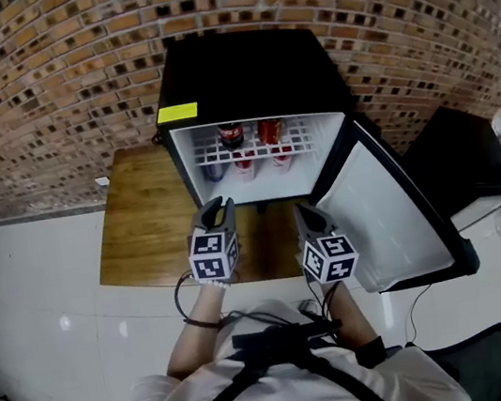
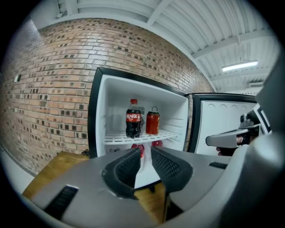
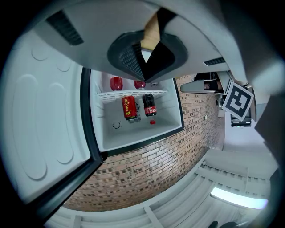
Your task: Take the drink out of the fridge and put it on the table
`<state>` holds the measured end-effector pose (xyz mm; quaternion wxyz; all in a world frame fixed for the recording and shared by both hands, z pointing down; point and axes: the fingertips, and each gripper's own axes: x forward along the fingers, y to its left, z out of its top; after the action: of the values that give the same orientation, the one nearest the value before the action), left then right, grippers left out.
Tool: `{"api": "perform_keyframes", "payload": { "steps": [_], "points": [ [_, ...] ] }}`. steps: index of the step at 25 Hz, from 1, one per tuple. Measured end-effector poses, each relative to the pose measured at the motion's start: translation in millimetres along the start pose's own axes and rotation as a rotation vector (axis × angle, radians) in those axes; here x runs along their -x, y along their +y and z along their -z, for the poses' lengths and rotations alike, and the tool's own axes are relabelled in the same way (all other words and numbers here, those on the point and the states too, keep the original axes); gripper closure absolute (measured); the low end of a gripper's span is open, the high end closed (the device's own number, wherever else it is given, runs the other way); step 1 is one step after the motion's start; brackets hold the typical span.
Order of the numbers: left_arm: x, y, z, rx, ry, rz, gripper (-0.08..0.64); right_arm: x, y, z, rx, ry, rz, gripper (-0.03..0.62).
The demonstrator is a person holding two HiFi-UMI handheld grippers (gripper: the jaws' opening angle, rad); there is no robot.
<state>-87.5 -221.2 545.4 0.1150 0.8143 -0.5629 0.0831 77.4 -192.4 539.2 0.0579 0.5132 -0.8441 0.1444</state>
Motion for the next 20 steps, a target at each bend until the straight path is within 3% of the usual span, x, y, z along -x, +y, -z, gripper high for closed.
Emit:
{"api": "perform_keyframes", "payload": {
  "steps": [6, 8, 14, 20],
  "points": [
    [-32.3, -1.2, -13.8, -0.032, 0.030, 0.021, 0.260, -0.6, -3.1, 0.7, -0.008, 0.002, 0.003, 0.575],
    [-48.2, -0.2, -21.8, -0.036, 0.032, 0.027, 0.219, -1.3, -5.0, 0.5, -0.010, 0.001, 0.005, 0.575],
    [-104.3, 17.0, -39.0, -0.053, 0.042, -0.014, 0.144, -3.7, -14.7, -3.3, -0.014, -0.006, 0.025, 0.575],
    [-139.3, 29.4, -58.1, -0.062, 0.045, -0.055, 0.144, -4.3, -24.4, -8.3, -0.016, -0.015, 0.048, 0.575]
  ]
}}
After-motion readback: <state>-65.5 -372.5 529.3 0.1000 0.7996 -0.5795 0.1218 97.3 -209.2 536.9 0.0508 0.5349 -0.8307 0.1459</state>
